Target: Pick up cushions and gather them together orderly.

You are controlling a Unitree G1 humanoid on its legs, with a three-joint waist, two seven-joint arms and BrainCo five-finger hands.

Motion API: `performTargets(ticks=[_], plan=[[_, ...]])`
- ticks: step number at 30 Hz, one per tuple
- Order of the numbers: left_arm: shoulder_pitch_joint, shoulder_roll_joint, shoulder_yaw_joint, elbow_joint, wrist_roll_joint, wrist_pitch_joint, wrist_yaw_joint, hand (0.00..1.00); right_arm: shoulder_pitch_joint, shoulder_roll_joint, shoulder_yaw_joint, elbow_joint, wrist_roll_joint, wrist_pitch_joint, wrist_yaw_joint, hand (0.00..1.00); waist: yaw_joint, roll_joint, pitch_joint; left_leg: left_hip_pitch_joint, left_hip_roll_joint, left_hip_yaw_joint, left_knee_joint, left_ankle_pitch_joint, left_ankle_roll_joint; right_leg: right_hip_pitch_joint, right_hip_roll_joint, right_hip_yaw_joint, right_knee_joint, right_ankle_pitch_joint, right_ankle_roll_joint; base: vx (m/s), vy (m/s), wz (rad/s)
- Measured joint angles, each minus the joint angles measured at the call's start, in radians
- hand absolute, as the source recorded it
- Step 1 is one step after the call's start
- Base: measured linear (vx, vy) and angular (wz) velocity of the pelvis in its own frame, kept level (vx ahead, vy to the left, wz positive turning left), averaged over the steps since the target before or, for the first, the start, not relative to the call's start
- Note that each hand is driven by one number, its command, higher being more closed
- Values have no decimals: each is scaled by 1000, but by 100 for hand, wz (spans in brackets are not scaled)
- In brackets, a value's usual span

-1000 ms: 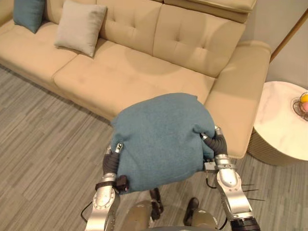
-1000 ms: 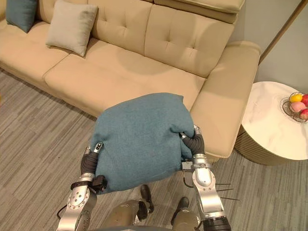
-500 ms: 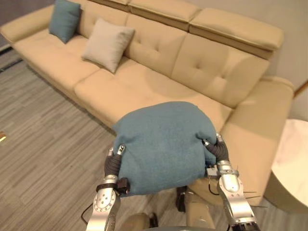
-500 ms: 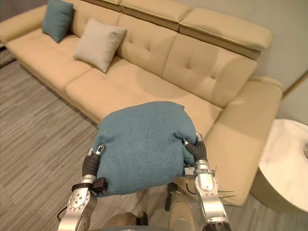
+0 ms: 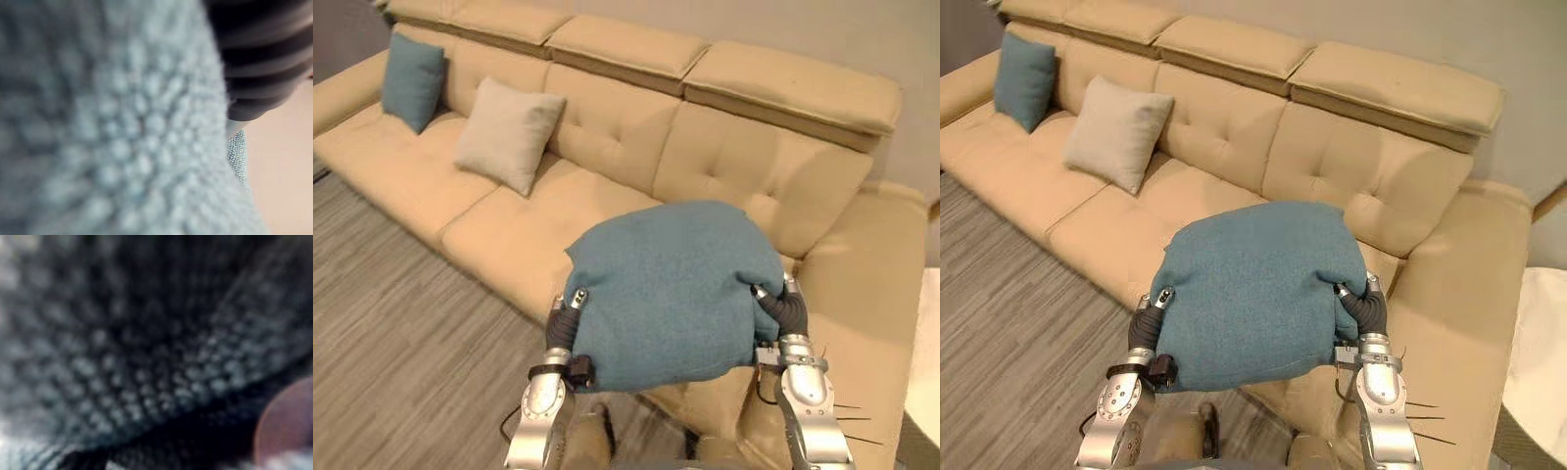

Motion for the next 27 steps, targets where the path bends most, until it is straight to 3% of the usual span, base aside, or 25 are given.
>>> performTargets(ticks=[1,2,4,6,7,8,9,10,12,15,19,22,24,27], plan=[[11,4,4,0,0,0,4,100,-1,0,11,9,0,0,1,100,2,-3,0,10,-11,3,14,39,18,0,3,30,0,-2,8,160,412,-163],[25,26,14,-9,0,0,10,100,7,22,32,17,0,2,0,100,-7,-32,-5,14,-15,70,50,-1,40,4,-16,78,-27,11,25,132,316,-114],[29,34,34,-16,0,0,10,100,0,39,48,17,0,2,0,100,-6,-69,-5,15,-9,172,92,-23,75,-13,-38,116,-49,41,60,128,375,-137],[32,35,52,-16,0,2,10,100,-16,42,61,28,0,1,1,100,-3,-76,-8,33,6,270,82,-38,94,-48,-62,43,-63,72,58,52,256,-153],[37,40,78,-16,0,3,10,100,-59,50,78,80,0,1,3,100,1,-76,-8,74,13,344,37,-33,101,-79,-87,-128,-27,70,50,24,169,-162],[37,51,90,-15,0,4,10,100,-85,58,88,118,0,0,3,100,0,-81,-10,108,7,397,7,-30,104,-84,-127,-338,24,54,18,23,149,-153],[36,55,94,-14,0,4,10,100,-91,61,88,132,1,0,3,100,-1,-82,-11,117,3,413,-3,-30,104,-79,-145,-415,42,42,-8,15,99,-99],[26,54,96,-4,16,4,8,100,-98,63,88,161,2,0,3,100,-9,-64,-9,124,1,430,-11,-28,107,-76,-166,-504,46,42,-44,21,23,-59],[18,50,105,3,43,5,6,100,-96,62,87,188,2,0,4,100,-14,-59,-7,125,1,427,-15,-23,107,-75,-150,-485,24,61,-26,21,-30,-49],[5,37,105,45,69,6,6,100,-99,41,90,198,2,0,2,100,-7,-51,-4,154,6,427,-84,5,87,-57,-102,-452,-69,108,-39,35,-68,-40],[-89,31,110,120,85,8,35,100,-164,24,90,218,-1,0,-15,100,-10,-44,1,157,-5,424,-149,46,82,-65,-88,-451,-109,132,-47,-13,-52,-4],[-260,56,121,194,100,7,115,100,-378,21,96,323,-22,0,-81,100,-10,-24,63,134,-16,428,-156,64,86,-109,-93,-425,-102,159,-57,-147,12,-17],[-503,129,123,288,99,6,205,100,-630,8,97,435,-48,1,-169,100,-3,-17,124,30,-30,428,-134,88,106,-215,-106,-409,-88,197,-68,-269,16,-8],[-775,232,123,397,98,7,281,100,-867,-1,88,509,-58,11,-254,100,2,-24,214,-59,-29,422,-87,101,120,-291,-118,-406,-68,226,-83,-253,5,6]])
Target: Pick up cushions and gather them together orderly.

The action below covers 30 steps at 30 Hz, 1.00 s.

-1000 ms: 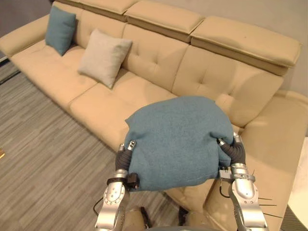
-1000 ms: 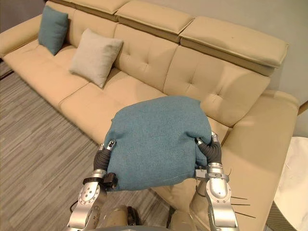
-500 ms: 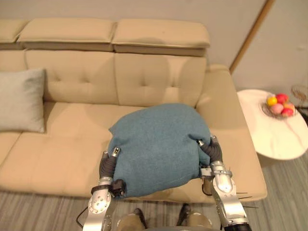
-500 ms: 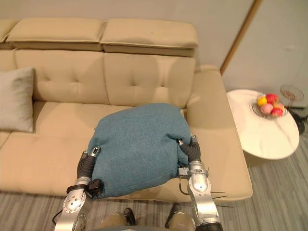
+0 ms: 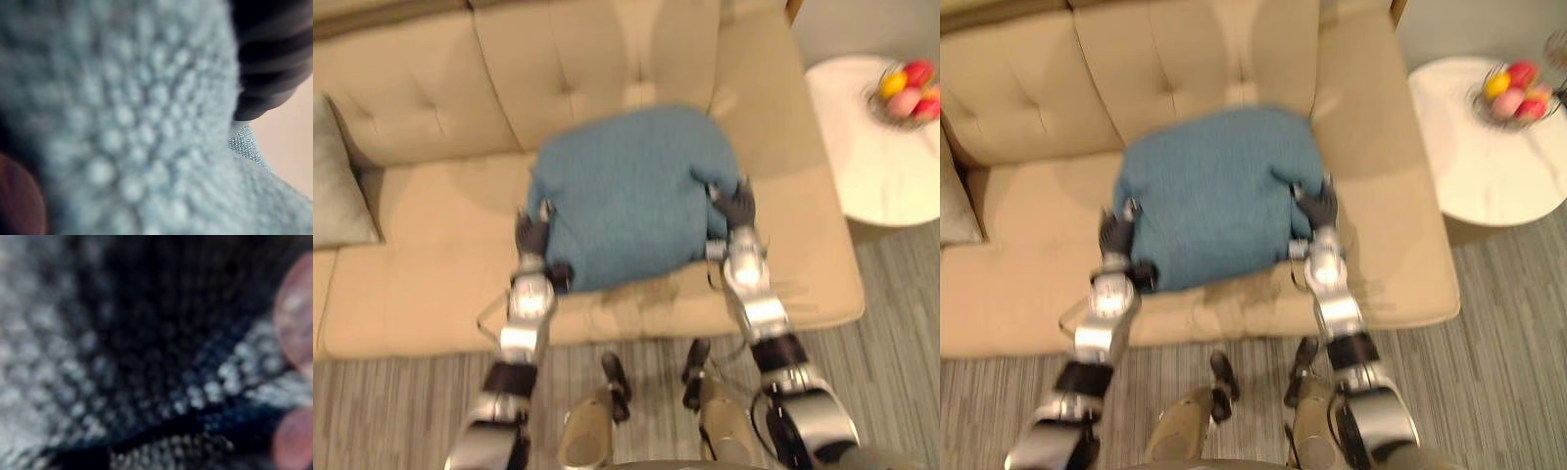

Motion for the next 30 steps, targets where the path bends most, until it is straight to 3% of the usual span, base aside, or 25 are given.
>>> performTargets(ticks=[5,8,9,13,17,22,30], plan=[[-453,150,-41,150,-1,-2,80,100,-364,-24,-86,89,-4,13,-129,100,7,-4,34,-186,-7,-27,39,33,19,-156,-10,-4,-10,58,-15,-172,-1,13],[-661,192,-45,237,-1,-4,97,100,-551,-54,-114,179,-3,13,-184,100,-5,-3,58,-249,-15,-48,39,55,28,-192,-9,-13,-48,96,-19,-58,12,13],[-751,197,-46,272,-1,-15,103,0,-625,-82,-116,205,-3,12,-209,0,-6,-4,73,-278,-19,-54,33,63,32,-208,-6,-16,-77,119,-18,-60,20,11],[-952,214,-46,374,0,-24,130,0,-810,-141,-133,298,-4,12,-276,0,-15,-6,87,-373,-38,-71,-19,115,43,-260,4,-32,-200,208,-20,-21,13,20],[-1048,214,-36,466,-13,-21,143,0,-927,-177,-131,418,31,15,-289,0,-28,-6,100,-460,-47,-103,-45,147,41,-313,13,-29,-255,246,-5,-15,28,27],[-1058,207,11,523,-104,4,83,0,-957,-215,-127,440,253,21,-183,0,-23,-20,112,-558,-37,-105,-49,158,45,-400,17,-10,-270,284,-2,30,82,6],[-939,144,71,525,-172,1,-25,0,-930,-245,-28,522,396,48,-68,0,-20,-20,113,-610,-14,-90,-28,156,43,-456,25,16,-253,300,2,46,98,-5]])
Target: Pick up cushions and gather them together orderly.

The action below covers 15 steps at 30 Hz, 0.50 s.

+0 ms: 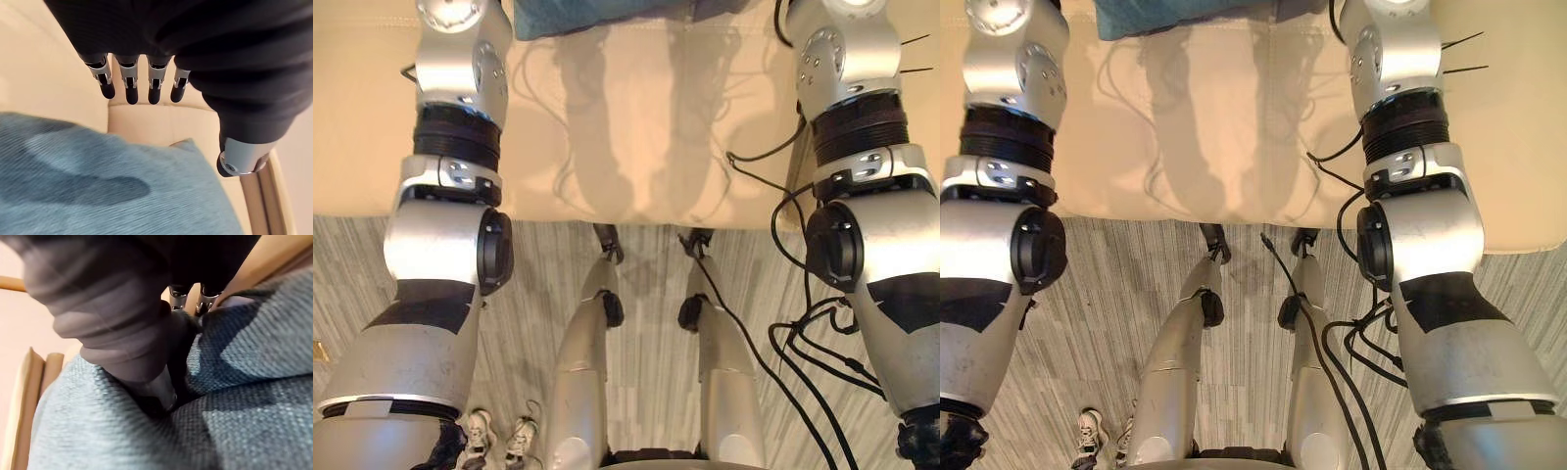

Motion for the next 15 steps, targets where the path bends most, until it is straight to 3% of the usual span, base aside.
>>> performTargets(ticks=[5,9,11,13,14,15], plan=[[105,-9,-3,1,-6,-2,-36,0,61,-6,64,0,2,-1,50,0,-5,0,0,-4,21,20,11,0,-1,-12,16,33,4,-1,2,-28,44,-12],[150,32,8,-22,-6,-13,-56,0,120,-31,91,-39,-3,-3,64,0,-6,0,0,-3,38,23,21,5,-13,-11,30,42,5,-5,6,-82,-4,-7],[227,48,30,-96,-7,-18,-57,0,185,-58,94,-139,-4,-8,76,0,-5,0,0,0,53,23,37,5,-12,-4,39,50,11,-7,9,-80,-24,-9],[328,54,53,-198,-16,-23,-55,0,285,-104,94,-275,-8,-19,84,0,-6,0,0,23,61,16,44,1,-19,27,46,62,17,-36,44,-83,-19,0],[420,67,66,-294,-21,-24,-55,0,394,-139,92,-412,-17,-29,84,0,-7,0,0,51,69,5,51,-2,-24,64,53,60,17,-58,72,-79,-28,4],[536,73,85,-395,-24,-40,-52,0,519,-171,89,-538,-46,-49,95,0,-7,-1,0,92,76,-4,57,-10,-34,113,60,58,17,-83,72,-73,-39,5]])
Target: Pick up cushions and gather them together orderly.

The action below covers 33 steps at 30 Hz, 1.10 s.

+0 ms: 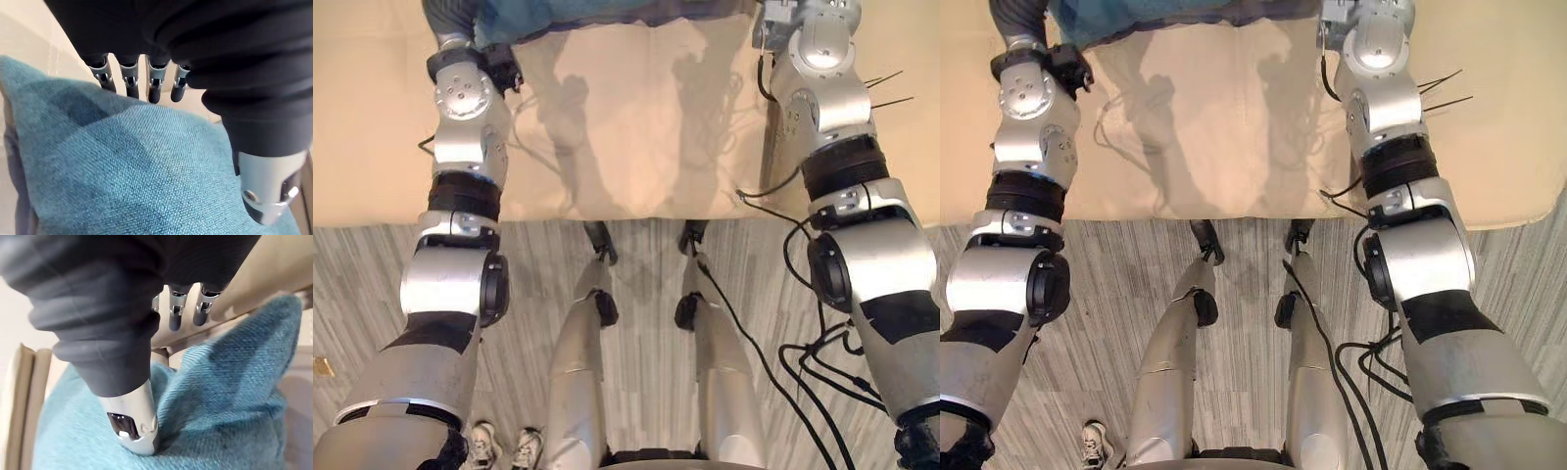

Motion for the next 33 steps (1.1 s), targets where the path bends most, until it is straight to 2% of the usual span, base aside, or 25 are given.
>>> performTargets(ticks=[2,3,4,5,7,8,9,10,12,15,16,18,20,24,28,30,31,32,33], plan=[[174,5,15,-123,0,-32,-1,0,190,-30,-23,-145,-36,-33,36,0,13,-1,-2,73,9,-3,6,-19,-17,71,9,2,6,-31,-38,-31,-80,-4],[278,0,28,-196,0,-50,-3,0,313,-31,-44,-218,-44,-54,57,0,23,-3,-9,112,12,-5,2,-27,-25,107,14,1,7,-46,-36,6,-95,-7],[335,-13,37,-233,0,-58,-4,0,377,-25,-59,-250,-50,-61,69,0,24,-2,-16,128,13,-5,-1,-28,-25,121,14,-3,13,-50,-41,66,-87,2],[448,-52,48,-303,2,-72,-6,0,511,1,-83,-296,-69,-70,87,0,27,-3,-31,159,11,-8,-9,-31,-27,140,11,-8,36,-69,-62,87,-53,12],[612,-141,54,-354,11,-80,-35,0,701,76,-115,-314,-99,-68,122,0,29,-2,-35,225,10,-16,-19,-37,-31,193,7,-20,72,-109,-57,107,-25,14],[712,-215,49,-353,22,-74,-60,0,822,137,-133,-312,-118,-68,146,0,27,-5,-53,265,6,-19,-24,-48,-36,219,2,-24,101,-136,-57,111,-2,9],[764,-251,42,-352,24,-68,-70,0,880,166,-138,-311,-119,-68,155,0,26,-7,-66,284,3,-22,-28,-52,-37,229,-2,-23,115,-146,-58,124,9,5],[864,-308,25,-334,35,-58,-96,0,984,221,-153,-300,-142,-68,174,0,26,-8,-90,323,-6,-28,-29,-66,-41,256,-7,-22,141,-165,-55,132,12,0],[1006,-359,7,-239,83,-31,-156,0,1148,318,-196,-245,-206,-66,211,0,23,-9,-135,408,-12,-31,-30,-100,-48,326,-12,-21,165,-204,-53,133,10,-2],[1088,-363,3,-67,169,4,-210,0,1260,379,-253,-92,-293,-52,246,0,19,-10,-208,500,-28,-41,-66,-111,-52,408,-20,-21,156,-231,-35,109,24,4],[1091,-363,4,-48,177,6,-215,0,1266,381,-258,-74,-300,-50,248,0,18,-10,-214,508,-29,-41,-69,-111,-52,415,-20,-21,155,-233,-34,115,50,9],[1097,-363,25,115,237,32,-246,0,1293,386,-278,83,-335,-38,269,0,18,-16,-247,585,-41,-42,-99,-116,-54,490,-21,-18,132,-236,-29,86,50,3],[1107,-361,43,209,277,54,-258,0,1297,386,-284,193,-350,-26,273,0,14,-25,-272,639,-49,-38,-124,-116,-56,542,-21,-14,106,-233,-24,70,51,-3],[1173,-361,42,281,367,64,-265,0,1301,381,-308,345,-407,-21,290,0,5,-40,-308,757,-66,-2,-179,-120,-60,625,-20,20,70,-227,-8,59,55,-20],[1193,-359,42,301,373,64,-265,0,1300,358,-325,408,-429,-9,292,0,-6,-37,-339,788,-81,23,-197,-124,-55,627,-26,58,74,-217,9,33,58,-26],[1163,-349,42,300,371,62,-264,0,1300,335,-327,426,-429,-5,292,0,-9,-36,-338,759,-85,38,-151,-129,-31,573,-45,85,162,-212,24,-32,67,-18],[1156,-348,42,299,371,62,-263,0,1298,328,-325,432,-429,-5,291,0,-7,-30,-338,753,-80,45,-147,-127,-24,566,-43,100,164,-199,47,-100,38,-12],[1151,-345,44,283,371,58,-261,0,1277,318,-321,443,-428,-1,290,0,-14,-9,-333,728,-55,58,-141,-120,-4,538,-51,112,275,-256,67,-102,14,0],[1148,-343,45,275,371,57,-261,0,1270,319,-320,445,-428,2,290,0,-21,-7,-327,725,-55,51,-133,-118,-1,507,-66,109,422,-334,47,-96,-28,28]])
